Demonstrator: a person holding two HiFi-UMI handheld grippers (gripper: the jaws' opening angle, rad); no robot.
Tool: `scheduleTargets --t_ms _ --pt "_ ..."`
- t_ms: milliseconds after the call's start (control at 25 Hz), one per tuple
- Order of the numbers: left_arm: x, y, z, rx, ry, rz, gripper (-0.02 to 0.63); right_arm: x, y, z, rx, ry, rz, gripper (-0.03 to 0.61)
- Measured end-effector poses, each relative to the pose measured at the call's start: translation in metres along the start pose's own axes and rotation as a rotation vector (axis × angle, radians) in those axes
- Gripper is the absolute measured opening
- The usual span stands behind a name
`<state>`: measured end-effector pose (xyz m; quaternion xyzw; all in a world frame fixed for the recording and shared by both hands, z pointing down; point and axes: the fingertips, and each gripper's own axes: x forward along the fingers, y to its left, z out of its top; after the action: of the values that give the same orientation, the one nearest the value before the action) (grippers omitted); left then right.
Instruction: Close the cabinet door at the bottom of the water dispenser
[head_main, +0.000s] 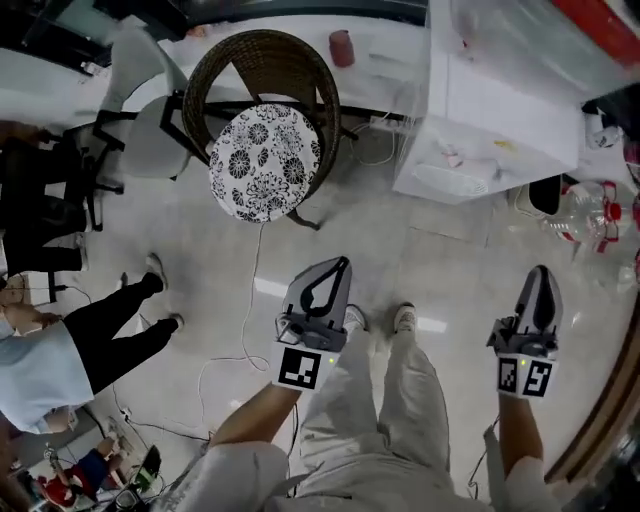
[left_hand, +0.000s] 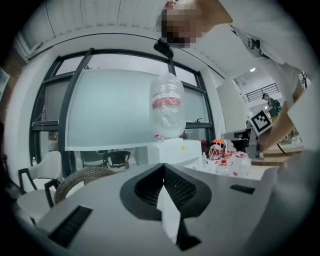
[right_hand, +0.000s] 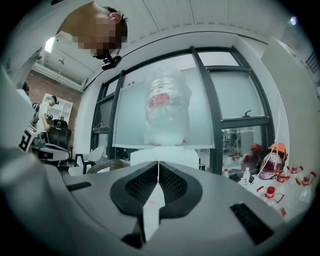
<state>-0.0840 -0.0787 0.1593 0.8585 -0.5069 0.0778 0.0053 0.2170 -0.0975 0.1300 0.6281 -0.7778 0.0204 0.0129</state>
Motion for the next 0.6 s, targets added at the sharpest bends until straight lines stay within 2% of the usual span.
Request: scheduleTargets --t_ms 120,240,440,600 --pt "-0.029 0.004 0.069 -0.021 0.016 0.027 0.008 -0.02 0.007 0.082 -0.013 -0.006 0.004 0.02" --pt "-0.055 0.006 0.131 -0.04 -0.001 0.066 0.008 -0.047 0.008 0.141 -0.005 -0.004 -0.004 0.02" --pt "-0.088 0.011 0.202 -0.014 -0.072 0.125 0.008 -0.089 0.001 0.198 -0.006 -0.019 -0.016 0.02" --pt "-0.107 0.029 0.227 0.008 -0.098 0.18 0.008 -0.107 -0.004 0.224 -0.018 -0.046 -0.019 0.02"
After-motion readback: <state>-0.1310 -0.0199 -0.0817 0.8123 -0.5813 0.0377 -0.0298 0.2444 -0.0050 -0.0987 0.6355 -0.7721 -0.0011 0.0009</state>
